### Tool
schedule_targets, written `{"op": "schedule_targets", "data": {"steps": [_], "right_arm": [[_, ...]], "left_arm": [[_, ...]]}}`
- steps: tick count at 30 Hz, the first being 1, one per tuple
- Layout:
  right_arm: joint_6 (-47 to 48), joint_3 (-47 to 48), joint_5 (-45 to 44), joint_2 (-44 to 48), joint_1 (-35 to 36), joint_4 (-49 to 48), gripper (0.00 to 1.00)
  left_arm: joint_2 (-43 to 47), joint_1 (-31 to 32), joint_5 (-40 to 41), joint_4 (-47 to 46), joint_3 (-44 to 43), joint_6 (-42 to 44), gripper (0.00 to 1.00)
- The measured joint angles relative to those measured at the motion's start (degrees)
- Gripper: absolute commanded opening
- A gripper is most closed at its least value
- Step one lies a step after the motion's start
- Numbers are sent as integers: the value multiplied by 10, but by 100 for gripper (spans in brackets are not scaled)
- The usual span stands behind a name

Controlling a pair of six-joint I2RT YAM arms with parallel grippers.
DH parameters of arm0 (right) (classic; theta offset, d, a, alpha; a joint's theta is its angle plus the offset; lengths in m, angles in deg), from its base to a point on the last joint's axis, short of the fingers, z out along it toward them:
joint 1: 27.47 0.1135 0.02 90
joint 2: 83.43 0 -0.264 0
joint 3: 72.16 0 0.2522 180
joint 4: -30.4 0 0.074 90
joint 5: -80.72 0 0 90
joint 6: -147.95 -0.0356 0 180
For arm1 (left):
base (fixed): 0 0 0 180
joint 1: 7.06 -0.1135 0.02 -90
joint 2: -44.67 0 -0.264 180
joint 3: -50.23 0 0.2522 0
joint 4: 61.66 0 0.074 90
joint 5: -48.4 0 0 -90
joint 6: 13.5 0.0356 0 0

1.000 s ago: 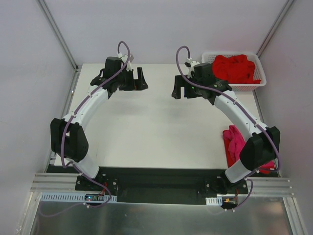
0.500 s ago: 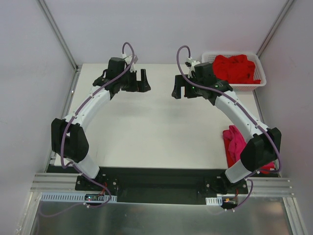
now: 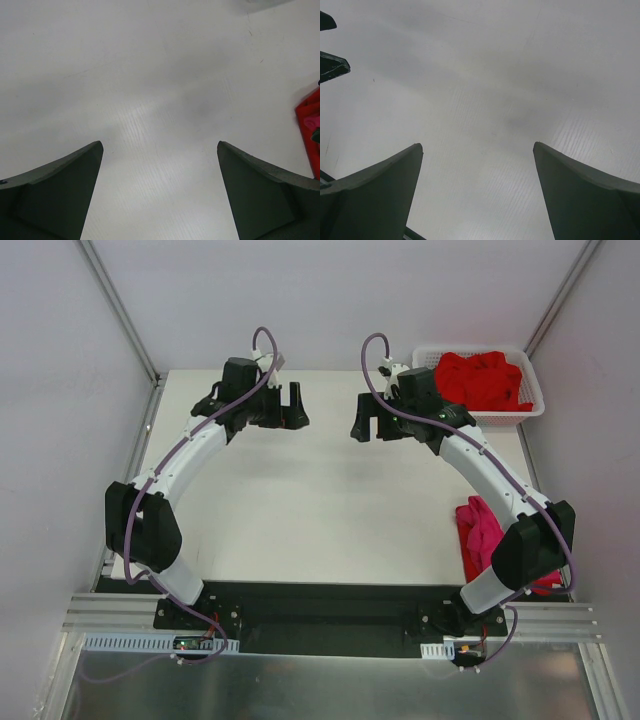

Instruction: Fold and stack the t-shirts

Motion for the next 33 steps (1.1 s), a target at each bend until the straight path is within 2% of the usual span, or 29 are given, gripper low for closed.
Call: {"op": "schedule_targets", "data": {"steps": [33], "right_arm": [[0,13,7,0,19,0,96]], "left_arm": [[0,19,15,0,0,0,99]]}}
